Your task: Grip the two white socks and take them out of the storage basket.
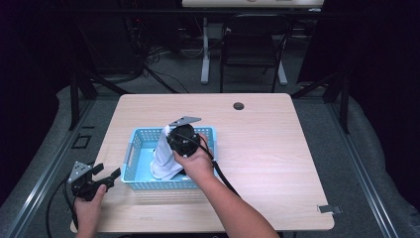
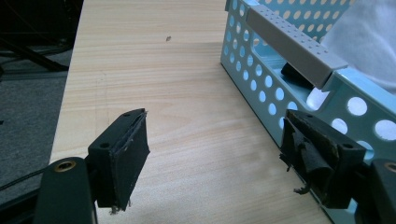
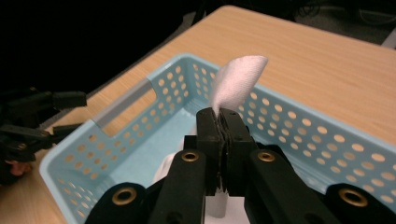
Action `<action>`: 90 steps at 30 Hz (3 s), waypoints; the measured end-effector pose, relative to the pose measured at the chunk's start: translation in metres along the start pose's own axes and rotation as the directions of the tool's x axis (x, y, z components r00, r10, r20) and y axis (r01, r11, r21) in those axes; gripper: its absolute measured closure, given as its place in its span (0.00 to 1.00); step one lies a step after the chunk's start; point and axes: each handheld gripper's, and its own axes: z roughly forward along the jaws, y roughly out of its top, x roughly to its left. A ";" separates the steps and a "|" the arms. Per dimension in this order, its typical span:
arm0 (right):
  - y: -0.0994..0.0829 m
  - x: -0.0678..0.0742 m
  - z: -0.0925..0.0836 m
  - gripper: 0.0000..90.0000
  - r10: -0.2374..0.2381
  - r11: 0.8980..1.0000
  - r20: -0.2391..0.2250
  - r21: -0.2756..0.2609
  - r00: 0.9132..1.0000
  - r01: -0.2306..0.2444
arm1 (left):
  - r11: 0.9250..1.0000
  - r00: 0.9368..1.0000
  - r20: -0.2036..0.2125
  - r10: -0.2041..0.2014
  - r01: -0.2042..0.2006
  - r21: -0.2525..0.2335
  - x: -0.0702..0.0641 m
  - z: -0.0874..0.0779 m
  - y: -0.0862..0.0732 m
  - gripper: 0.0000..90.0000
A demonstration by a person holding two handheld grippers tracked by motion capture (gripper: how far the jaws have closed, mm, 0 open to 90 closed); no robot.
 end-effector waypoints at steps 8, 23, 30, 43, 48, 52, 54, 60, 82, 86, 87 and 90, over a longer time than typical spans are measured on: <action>0.004 0.007 -0.024 0.97 -0.075 0.990 0.048 -0.117 0.996 0.080 | 1.000 1.000 -0.001 0.000 0.000 0.001 0.000 0.000 0.000 0.26; -0.004 0.020 -0.078 0.98 -0.135 0.954 0.052 -0.262 0.989 0.144 | 1.000 1.000 0.000 -0.001 0.001 0.003 0.000 0.001 0.000 0.26; -0.013 0.012 -0.106 0.97 -0.117 0.947 0.051 -0.294 0.992 0.127 | 1.000 1.000 -0.002 0.000 0.000 0.003 0.000 0.000 0.000 0.26; -0.038 -0.027 -0.154 0.98 -0.035 0.948 0.130 -0.308 0.991 0.074 | 1.000 1.000 -0.004 0.005 -0.005 0.008 -0.001 0.001 0.000 0.26; -0.055 -0.044 -0.170 0.97 0.004 0.951 0.177 -0.303 0.984 0.051 | 1.000 1.000 -0.004 0.004 -0.004 0.008 -0.001 0.000 0.000 0.26; -0.062 -0.052 -0.177 0.98 0.026 0.952 0.194 -0.303 0.981 0.035 | 1.000 1.000 -0.006 0.006 -0.006 0.009 -0.001 0.000 0.000 0.26; -0.066 -0.056 -0.180 0.97 0.035 0.954 0.202 -0.300 0.979 0.028 | 1.000 1.000 -0.007 0.006 -0.006 0.009 -0.001 0.001 0.000 0.26; -0.079 -0.061 -0.180 0.98 0.035 0.959 0.230 -0.281 0.973 0.032 | 1.000 1.000 -0.007 0.006 -0.006 0.005 -0.002 0.001 -0.001 0.26; -0.134 -0.086 -0.156 0.97 0.096 0.980 0.281 -0.194 0.955 -0.041 | 1.000 1.000 -0.006 0.008 -0.008 0.006 -0.002 0.001 -0.001 0.26; -0.147 -0.096 -0.153 0.97 0.132 0.979 0.303 -0.187 0.944 -0.077 | 1.000 1.000 -0.006 0.008 -0.007 0.005 -0.002 0.001 -0.001 0.26; -0.150 -0.099 -0.153 0.97 0.141 0.979 0.309 -0.185 0.941 -0.086 | 1.000 1.000 -0.006 0.009 -0.009 0.010 -0.002 0.001 -0.001 0.26; -0.159 -0.107 -0.154 0.97 0.170 0.976 0.334 -0.186 0.927 -0.112 | 1.000 1.000 -0.006 0.008 -0.008 0.010 -0.002 0.001 -0.001 0.26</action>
